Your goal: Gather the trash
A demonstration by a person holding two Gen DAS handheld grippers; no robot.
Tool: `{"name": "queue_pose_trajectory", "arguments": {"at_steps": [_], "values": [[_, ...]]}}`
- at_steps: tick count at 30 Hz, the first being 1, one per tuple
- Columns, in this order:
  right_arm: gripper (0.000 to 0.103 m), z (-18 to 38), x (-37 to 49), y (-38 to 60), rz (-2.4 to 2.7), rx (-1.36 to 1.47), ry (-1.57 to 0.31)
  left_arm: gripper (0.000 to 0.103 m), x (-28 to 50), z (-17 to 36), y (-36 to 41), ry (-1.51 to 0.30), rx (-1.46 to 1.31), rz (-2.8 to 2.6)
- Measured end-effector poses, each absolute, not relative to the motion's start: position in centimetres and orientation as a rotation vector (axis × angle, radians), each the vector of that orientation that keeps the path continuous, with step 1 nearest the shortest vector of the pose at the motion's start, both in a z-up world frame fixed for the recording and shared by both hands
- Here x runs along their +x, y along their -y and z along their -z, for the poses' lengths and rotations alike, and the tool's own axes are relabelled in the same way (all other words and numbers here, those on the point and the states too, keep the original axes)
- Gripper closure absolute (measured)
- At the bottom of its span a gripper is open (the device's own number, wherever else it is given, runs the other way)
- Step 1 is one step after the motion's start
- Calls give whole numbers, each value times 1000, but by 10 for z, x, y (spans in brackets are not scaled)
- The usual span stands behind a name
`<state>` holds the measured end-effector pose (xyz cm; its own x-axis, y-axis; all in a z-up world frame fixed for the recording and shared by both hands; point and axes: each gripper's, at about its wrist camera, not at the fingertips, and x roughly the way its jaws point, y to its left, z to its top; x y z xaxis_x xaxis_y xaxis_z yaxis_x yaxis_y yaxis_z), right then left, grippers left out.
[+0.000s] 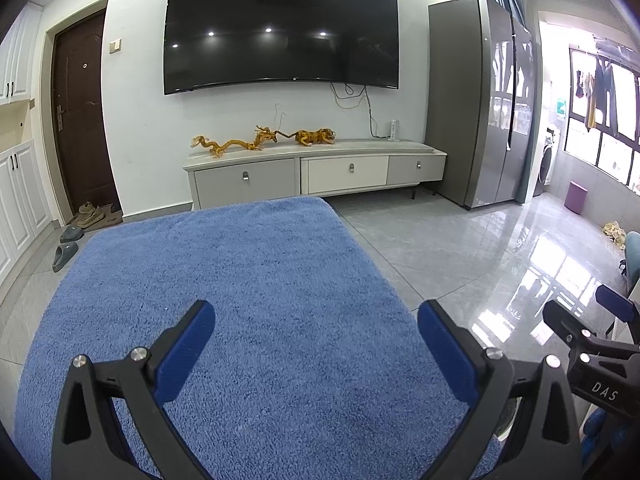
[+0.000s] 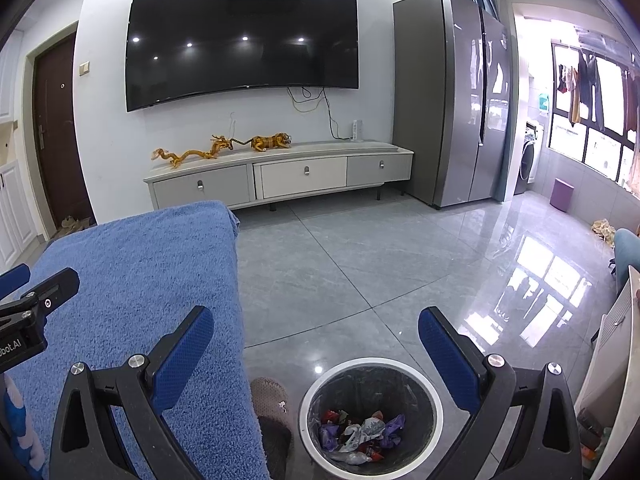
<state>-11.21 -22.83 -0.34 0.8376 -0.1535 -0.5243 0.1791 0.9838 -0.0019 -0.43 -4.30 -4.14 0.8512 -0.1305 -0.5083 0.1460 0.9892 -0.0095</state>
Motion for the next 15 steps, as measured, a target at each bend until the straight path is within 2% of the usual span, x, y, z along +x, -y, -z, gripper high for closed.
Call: {"name": "queue_pose_trajectory", "arguments": {"at_steps": [15], "values": [[0,12,-110,221,157,56,-566,1,-7,49,31,-552,67,115]]}}
